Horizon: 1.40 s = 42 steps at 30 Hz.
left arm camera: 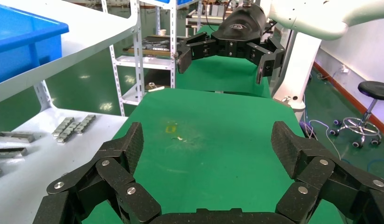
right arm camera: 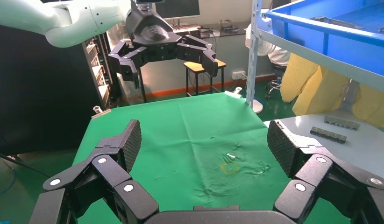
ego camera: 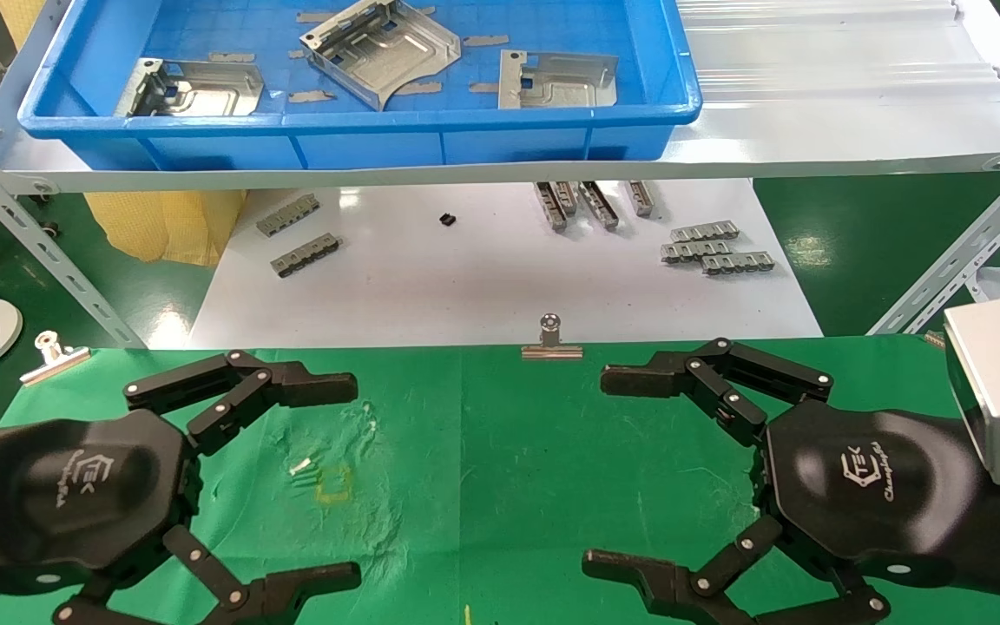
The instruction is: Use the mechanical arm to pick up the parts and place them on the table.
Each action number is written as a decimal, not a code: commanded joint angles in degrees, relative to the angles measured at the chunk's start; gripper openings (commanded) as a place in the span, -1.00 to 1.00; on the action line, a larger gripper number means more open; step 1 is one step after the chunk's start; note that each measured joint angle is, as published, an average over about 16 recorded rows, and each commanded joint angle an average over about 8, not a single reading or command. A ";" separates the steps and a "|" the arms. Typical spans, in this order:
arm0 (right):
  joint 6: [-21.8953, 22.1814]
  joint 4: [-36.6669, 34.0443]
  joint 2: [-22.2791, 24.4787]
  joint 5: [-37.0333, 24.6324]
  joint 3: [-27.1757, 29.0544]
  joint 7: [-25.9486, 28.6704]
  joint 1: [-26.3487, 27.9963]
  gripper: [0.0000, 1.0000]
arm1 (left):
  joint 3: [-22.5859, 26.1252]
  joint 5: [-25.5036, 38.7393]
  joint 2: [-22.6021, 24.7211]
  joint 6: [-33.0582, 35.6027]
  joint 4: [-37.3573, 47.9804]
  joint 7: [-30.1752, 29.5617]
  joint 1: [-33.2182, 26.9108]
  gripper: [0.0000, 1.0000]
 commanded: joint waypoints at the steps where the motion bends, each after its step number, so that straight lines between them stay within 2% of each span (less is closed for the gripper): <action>1: 0.00 0.00 0.00 0.00 0.00 0.00 0.00 1.00 | 0.00 0.00 0.00 0.00 0.00 0.00 0.00 1.00; 28: 0.00 0.00 0.00 0.00 0.00 0.00 0.00 1.00 | 0.00 0.00 0.00 0.00 0.00 0.00 0.00 1.00; 36: 0.00 0.00 0.00 0.00 0.00 0.00 0.00 -0.98 | 0.00 0.00 0.00 0.00 0.00 0.00 0.00 1.00; 42: 0.00 0.00 0.00 0.00 0.00 0.00 0.00 -1.00 | 0.00 0.00 0.00 0.00 0.00 0.00 0.00 1.00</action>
